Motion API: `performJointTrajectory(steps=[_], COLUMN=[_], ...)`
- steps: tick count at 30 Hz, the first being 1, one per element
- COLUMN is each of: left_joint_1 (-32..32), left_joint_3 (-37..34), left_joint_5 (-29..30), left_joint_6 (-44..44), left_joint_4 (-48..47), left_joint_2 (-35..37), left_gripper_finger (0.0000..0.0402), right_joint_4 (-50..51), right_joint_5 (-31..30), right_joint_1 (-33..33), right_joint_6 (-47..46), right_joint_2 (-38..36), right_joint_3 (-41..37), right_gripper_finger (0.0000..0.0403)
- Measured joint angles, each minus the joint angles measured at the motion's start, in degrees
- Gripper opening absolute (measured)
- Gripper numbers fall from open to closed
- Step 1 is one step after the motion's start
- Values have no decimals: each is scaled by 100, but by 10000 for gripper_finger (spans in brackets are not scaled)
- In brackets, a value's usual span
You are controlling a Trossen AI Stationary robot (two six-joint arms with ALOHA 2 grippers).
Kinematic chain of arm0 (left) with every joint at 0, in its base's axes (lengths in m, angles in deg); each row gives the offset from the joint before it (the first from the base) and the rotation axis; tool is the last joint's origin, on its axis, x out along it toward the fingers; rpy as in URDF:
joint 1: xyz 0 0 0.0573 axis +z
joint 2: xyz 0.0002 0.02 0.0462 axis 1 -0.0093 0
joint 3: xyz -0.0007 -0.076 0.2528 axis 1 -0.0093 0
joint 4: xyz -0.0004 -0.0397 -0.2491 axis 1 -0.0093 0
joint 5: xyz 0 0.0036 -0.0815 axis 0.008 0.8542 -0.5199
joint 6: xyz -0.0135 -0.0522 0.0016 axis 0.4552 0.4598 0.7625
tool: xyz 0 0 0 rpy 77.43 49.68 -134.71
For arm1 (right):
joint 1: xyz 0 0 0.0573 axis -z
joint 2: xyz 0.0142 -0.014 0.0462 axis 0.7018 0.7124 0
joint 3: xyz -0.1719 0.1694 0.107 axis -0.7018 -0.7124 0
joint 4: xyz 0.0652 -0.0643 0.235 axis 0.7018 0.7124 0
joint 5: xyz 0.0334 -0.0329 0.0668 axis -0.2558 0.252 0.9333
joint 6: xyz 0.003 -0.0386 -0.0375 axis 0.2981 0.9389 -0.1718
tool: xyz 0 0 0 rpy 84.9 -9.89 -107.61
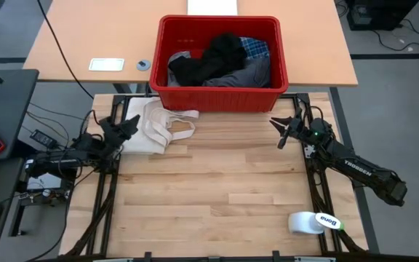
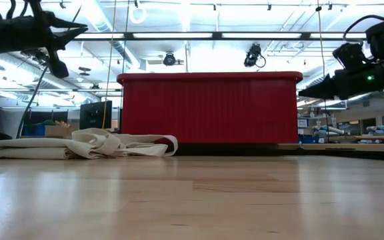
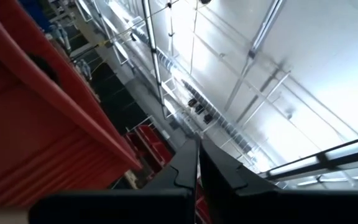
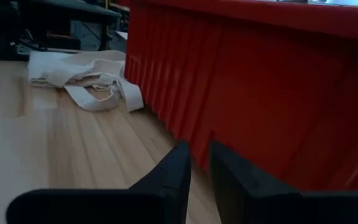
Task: Fold Laundry from Bin
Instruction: Fold the black shirt
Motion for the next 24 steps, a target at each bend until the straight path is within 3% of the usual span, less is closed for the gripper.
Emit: performJointTrajectory(steps=[5,8,12,15,20,24], left_joint_1=[0,0,0,0,15,20], left_joint_3=[1,0,2,132,880,1686], left_joint_5=[97,312,834,944,1194,1447], left_joint_6=[-182,-155,662,543,-357,-968], left_joint_4=[-2,-39,228,332,353,347], left_joint_2=[0,-2,-4,-20,-507,-1319], left_gripper_finger=[25,25,25,25,25,25], right_joint_4=[-449,-1325,-2691,-3506,-3526,-2832], right_joint_5=[278,231,-469,-1133,-1093,-863], right_joint_1=[0,-1,0,0,0,0], right_joint_6=[-816,-2263,-4415,-5517,-6089,-6141], right_joint_2=[2,2,-2,-2,50,394], right_joint_3=[-1,-1,-1,12,558,1367], right_gripper_finger=[68,68,68,68,68,68])
